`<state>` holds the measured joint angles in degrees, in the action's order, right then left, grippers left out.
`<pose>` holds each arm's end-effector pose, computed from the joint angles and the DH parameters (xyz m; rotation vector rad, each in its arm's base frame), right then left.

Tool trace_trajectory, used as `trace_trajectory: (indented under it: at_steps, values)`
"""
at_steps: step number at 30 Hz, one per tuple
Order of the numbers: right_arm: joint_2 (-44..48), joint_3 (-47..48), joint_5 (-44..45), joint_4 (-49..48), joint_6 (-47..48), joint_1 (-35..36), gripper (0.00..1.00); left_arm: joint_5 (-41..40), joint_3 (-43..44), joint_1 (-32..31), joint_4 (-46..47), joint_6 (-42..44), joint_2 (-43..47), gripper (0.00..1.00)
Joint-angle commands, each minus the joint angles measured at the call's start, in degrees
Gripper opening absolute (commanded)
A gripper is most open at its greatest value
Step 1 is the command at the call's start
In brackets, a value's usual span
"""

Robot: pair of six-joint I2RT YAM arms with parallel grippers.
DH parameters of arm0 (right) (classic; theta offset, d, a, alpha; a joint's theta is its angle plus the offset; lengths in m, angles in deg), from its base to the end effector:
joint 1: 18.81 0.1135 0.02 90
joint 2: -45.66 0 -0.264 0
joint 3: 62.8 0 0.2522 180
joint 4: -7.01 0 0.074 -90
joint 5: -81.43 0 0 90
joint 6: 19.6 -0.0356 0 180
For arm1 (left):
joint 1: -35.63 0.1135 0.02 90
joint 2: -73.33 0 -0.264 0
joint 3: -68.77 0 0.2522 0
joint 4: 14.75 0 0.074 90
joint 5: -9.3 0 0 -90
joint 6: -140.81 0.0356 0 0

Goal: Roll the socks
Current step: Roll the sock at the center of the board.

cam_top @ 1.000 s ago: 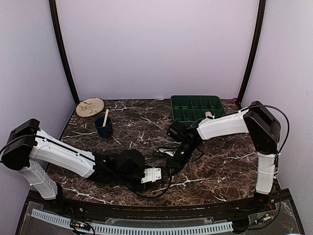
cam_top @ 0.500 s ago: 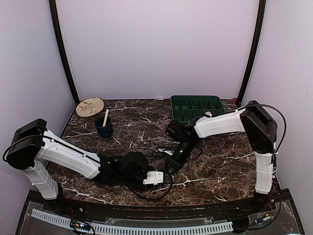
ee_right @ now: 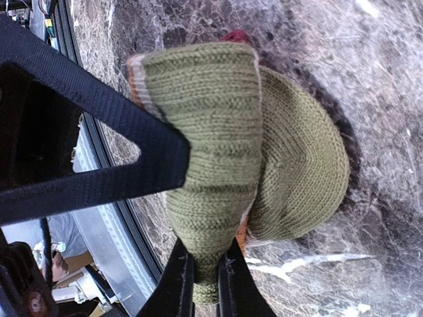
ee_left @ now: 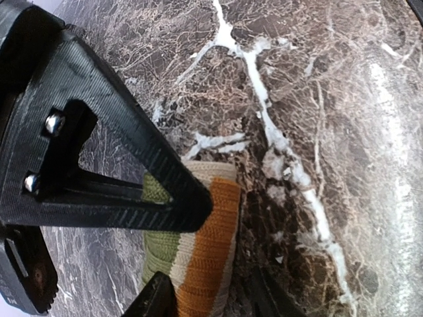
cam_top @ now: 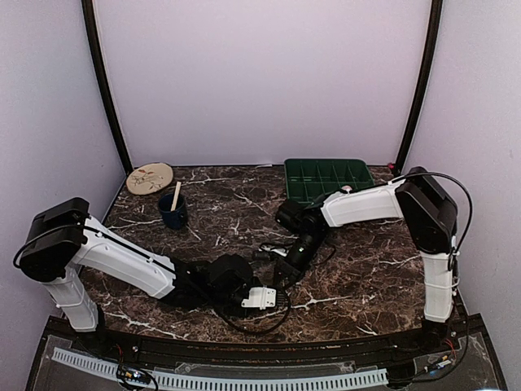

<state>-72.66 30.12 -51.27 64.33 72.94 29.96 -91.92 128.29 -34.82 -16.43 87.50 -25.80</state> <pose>0.2361 0.3060 0.1384 1.2598 -2.4641 -1.0637 0.1196 -0.3162 0.1415 1.7696 1.4317 -0.0852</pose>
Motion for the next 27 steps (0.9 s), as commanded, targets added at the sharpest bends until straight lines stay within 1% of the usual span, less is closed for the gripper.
trace_trajectory:
  at_steps: [1,9,15,21,25,27]
  values:
    - [-1.48,2.09,-2.17,0.47,0.77,-0.43,0.00,-1.85,1.17,-0.38,-0.31,1.60,-1.51,0.43]
    - [-2.89,3.53,-3.01,1.34,0.88,-0.77,0.00,-4.78,1.80,-0.38,-0.61,3.29,-3.38,0.44]
    - [-4.28,4.33,-3.64,1.80,0.97,-1.06,0.00,-7.79,2.29,-0.38,-0.85,3.56,-5.37,0.42]
    - [-4.86,5.02,-4.21,1.98,0.88,-1.47,0.00,-8.59,3.18,-0.38,-3.13,3.76,-7.73,0.33]
    - [-4.98,5.38,-4.32,2.05,0.73,-1.81,0.00,-7.61,3.86,-0.37,-5.82,2.86,-9.18,0.27]
    - [-4.99,5.48,-4.32,2.09,0.62,-1.85,0.00,-6.53,4.43,-0.33,-7.55,2.15,-9.97,0.22]
